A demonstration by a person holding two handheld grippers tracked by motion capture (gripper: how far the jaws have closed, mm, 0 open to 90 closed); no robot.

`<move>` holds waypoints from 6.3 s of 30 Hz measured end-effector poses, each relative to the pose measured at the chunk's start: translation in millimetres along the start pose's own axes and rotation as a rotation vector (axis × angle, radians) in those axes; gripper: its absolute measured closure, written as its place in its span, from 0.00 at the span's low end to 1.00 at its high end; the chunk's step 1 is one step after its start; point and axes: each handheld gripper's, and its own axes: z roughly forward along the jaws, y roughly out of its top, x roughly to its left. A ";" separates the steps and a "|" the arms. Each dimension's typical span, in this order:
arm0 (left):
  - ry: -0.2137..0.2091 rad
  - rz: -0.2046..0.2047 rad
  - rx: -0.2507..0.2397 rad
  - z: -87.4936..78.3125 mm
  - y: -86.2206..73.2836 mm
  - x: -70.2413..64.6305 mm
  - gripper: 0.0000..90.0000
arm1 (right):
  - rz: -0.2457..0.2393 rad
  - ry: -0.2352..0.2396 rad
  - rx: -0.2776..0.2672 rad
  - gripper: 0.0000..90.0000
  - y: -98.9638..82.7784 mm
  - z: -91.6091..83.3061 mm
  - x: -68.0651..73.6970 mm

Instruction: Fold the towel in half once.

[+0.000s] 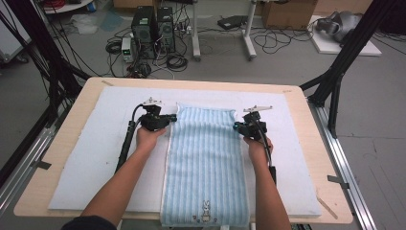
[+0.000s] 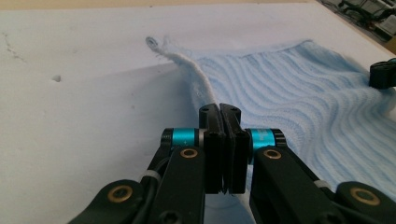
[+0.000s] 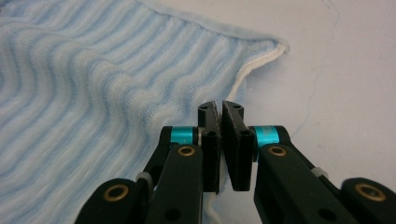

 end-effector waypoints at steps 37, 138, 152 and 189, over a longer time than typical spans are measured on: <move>-0.181 0.052 0.014 -102.1 -80.4 -66.1 0.98 | -0.086 0.051 -0.069 0.94 -83.1 -98.6 67.6; 0.007 0.123 0.088 -53.9 -61.3 -48.7 0.43 | -0.058 -0.017 0.020 0.61 -80.9 -66.0 50.5; -0.009 0.186 0.155 -41.9 -68.3 -52.5 0.87 | 0.011 -0.070 0.049 0.67 -78.6 -49.3 37.9; 0.108 0.069 0.001 -26.7 -1.5 8.2 0.60 | -0.007 -0.079 -0.045 0.73 -1.8 15.7 29.1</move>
